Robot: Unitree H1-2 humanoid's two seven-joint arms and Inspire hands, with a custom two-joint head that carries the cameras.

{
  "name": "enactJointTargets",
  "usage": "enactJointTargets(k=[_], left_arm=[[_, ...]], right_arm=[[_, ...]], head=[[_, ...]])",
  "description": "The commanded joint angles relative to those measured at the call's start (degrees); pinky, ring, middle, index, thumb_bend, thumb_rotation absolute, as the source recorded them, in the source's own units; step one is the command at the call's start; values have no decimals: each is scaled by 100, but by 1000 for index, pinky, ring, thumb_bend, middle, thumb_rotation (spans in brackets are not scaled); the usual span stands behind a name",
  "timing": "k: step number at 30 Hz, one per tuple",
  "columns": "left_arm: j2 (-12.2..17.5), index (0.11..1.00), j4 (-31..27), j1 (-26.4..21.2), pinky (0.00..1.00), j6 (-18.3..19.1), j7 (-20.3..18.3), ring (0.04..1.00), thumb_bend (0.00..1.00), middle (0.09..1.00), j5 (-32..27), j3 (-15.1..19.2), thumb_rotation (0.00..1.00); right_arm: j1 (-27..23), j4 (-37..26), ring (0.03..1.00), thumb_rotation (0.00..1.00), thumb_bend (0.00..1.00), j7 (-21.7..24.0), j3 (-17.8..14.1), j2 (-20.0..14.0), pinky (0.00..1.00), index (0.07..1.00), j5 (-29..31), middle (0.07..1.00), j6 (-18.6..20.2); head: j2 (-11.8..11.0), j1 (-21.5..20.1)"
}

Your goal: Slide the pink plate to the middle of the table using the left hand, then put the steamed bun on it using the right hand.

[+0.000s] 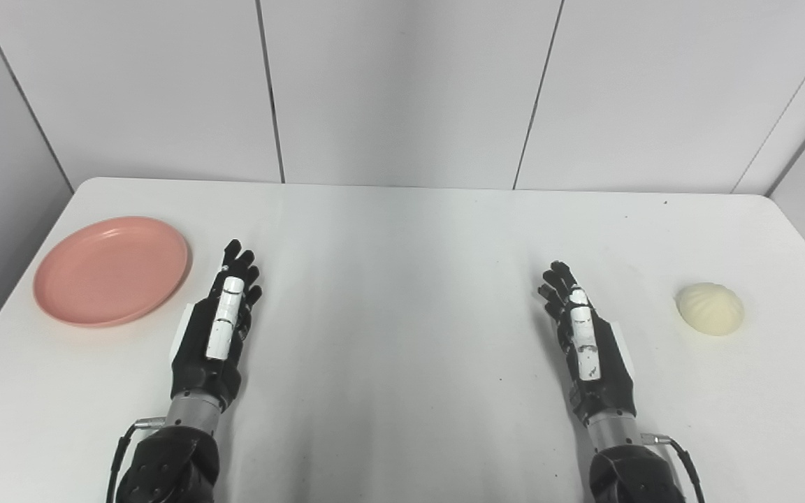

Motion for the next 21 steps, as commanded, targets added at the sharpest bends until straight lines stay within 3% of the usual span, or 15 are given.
enactJointTargets(k=[1, 21], left_arm=[[52, 1000, -153, -197, 1000, -79, -53, 1000, 782, 993, -8, 4, 856], [56, 1000, -82, -217, 1000, -130, -37, 1000, 807, 997, 33, 7, 857]], right_arm=[[-145, -158, 910, 1000, 813, 63, 19, 12, 966, 915, -2, 918, -81], [-165, -104, 915, 1000, 824, 72, 14, 20, 972, 915, -41, 926, -116]], head=[[-3, -25], [-36, -74]])
